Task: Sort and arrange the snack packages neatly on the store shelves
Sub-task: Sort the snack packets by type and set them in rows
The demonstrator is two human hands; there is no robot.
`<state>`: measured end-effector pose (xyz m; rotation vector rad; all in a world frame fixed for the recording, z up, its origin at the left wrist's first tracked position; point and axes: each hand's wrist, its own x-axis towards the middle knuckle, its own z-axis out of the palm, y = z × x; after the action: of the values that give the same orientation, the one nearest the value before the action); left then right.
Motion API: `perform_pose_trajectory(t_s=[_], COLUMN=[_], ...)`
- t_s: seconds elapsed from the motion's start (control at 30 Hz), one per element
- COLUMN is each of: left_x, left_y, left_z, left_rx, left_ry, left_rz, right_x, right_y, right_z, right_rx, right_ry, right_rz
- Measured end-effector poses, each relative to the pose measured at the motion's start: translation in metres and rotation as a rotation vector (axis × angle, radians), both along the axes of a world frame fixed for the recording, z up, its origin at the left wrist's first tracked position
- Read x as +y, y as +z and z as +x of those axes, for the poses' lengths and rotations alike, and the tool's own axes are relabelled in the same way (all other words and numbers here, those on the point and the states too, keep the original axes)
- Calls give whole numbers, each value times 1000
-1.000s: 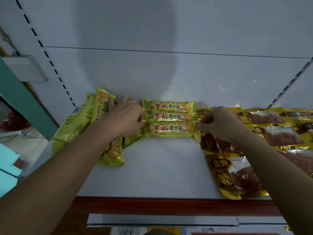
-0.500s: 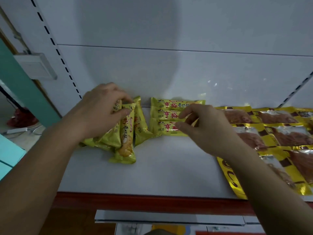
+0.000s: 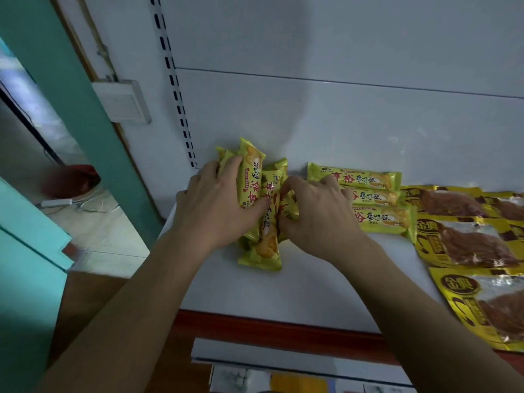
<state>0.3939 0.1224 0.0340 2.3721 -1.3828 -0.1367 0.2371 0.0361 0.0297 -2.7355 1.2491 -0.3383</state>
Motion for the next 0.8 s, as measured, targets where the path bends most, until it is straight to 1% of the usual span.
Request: perform_pose_trajectory(t_s=[0.1, 0.2, 0.27, 0.33, 0.43, 0.53, 0.6, 0.67, 0.7, 0.77, 0.8], left_x=[2, 4, 6, 6, 7, 6, 4, 2, 0, -3, -2], left_y=[2, 4, 6, 8, 12, 17, 22, 26, 28, 33, 35], left_z=[8, 10, 11, 15, 21, 20, 14, 4, -2, -20, -32], left_rx=[19, 32, 52, 109, 195, 169, 78, 12, 0, -11, 31], left_ry=[-34, -56, -71, -88, -114, -95, -72, -85, -113, -207, -264], left_rz=[19, 26, 30, 28, 7, -1, -6, -53, -112, -299, -387], right_x=[6, 8, 8, 6, 6, 11, 16, 22, 25, 34, 38], right_y=[-2, -5, -4, -3, 2, 11, 15, 18, 18, 18, 19], right_z=[6, 7, 5, 2, -6, -18, -27, -36, -39, -46, -49], right_rx=[-70, -206, -292, -395, -578, -743, -845, -965, -1023, -1140, -1198], right_ry=[-15, -10, -32, -75, -154, -225, -273, -306, -308, -298, -290], right_rz=[3, 17, 64, 99, 83, 63, 28, 6, 4, 12, 17])
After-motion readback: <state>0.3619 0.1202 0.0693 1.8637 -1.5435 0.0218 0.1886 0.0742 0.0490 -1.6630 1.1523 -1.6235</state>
